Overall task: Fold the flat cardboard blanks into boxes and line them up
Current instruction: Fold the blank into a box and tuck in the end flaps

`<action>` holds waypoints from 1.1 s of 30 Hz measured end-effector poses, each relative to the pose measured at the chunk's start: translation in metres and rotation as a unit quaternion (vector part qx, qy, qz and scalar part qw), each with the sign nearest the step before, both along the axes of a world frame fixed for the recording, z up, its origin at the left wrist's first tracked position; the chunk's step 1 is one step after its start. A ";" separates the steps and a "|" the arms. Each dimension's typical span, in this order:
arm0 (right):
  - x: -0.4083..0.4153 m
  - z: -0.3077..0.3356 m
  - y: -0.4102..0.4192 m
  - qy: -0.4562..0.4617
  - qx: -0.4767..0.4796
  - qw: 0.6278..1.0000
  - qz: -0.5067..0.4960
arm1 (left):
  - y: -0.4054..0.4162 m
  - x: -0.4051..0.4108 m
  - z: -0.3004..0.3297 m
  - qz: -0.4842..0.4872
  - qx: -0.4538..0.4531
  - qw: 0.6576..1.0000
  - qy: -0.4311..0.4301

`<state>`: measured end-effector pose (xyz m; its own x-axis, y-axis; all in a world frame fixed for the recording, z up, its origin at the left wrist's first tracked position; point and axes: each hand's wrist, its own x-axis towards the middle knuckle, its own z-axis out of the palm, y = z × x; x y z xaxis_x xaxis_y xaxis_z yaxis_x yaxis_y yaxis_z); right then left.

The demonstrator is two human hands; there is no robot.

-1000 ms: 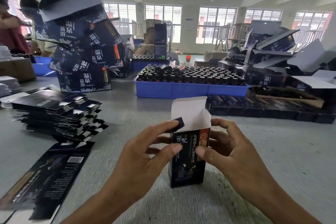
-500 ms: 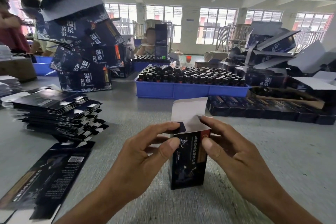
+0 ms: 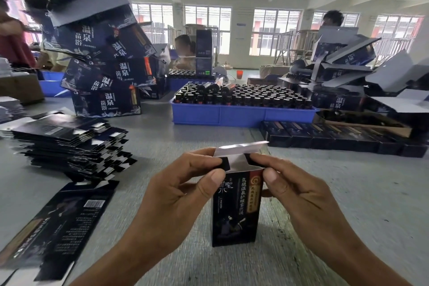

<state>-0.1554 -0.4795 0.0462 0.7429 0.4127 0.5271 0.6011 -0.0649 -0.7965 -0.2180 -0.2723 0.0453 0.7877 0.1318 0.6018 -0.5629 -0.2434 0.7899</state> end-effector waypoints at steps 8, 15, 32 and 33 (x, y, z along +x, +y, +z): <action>-0.005 0.004 0.001 -0.038 0.031 0.998 -0.027 | -0.001 -0.001 0.000 -0.002 -0.003 1.000 -0.017; -0.006 0.007 0.004 -0.002 0.069 0.998 -0.007 | -0.001 0.002 0.000 -0.014 -0.016 1.000 -0.013; -0.010 0.011 0.005 -0.024 0.091 0.994 -0.063 | -0.004 -0.001 -0.001 -0.014 -0.017 1.000 -0.009; -0.010 0.011 0.005 -0.024 0.093 0.993 -0.067 | -0.004 -0.001 -0.001 -0.017 -0.018 1.000 -0.010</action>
<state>-0.1649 -0.4748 0.0573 0.7571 0.2034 0.6208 0.6344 -0.0022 -0.7730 -0.2195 -0.2762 0.0443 0.7798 0.1273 0.6129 -0.5860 -0.1960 0.7863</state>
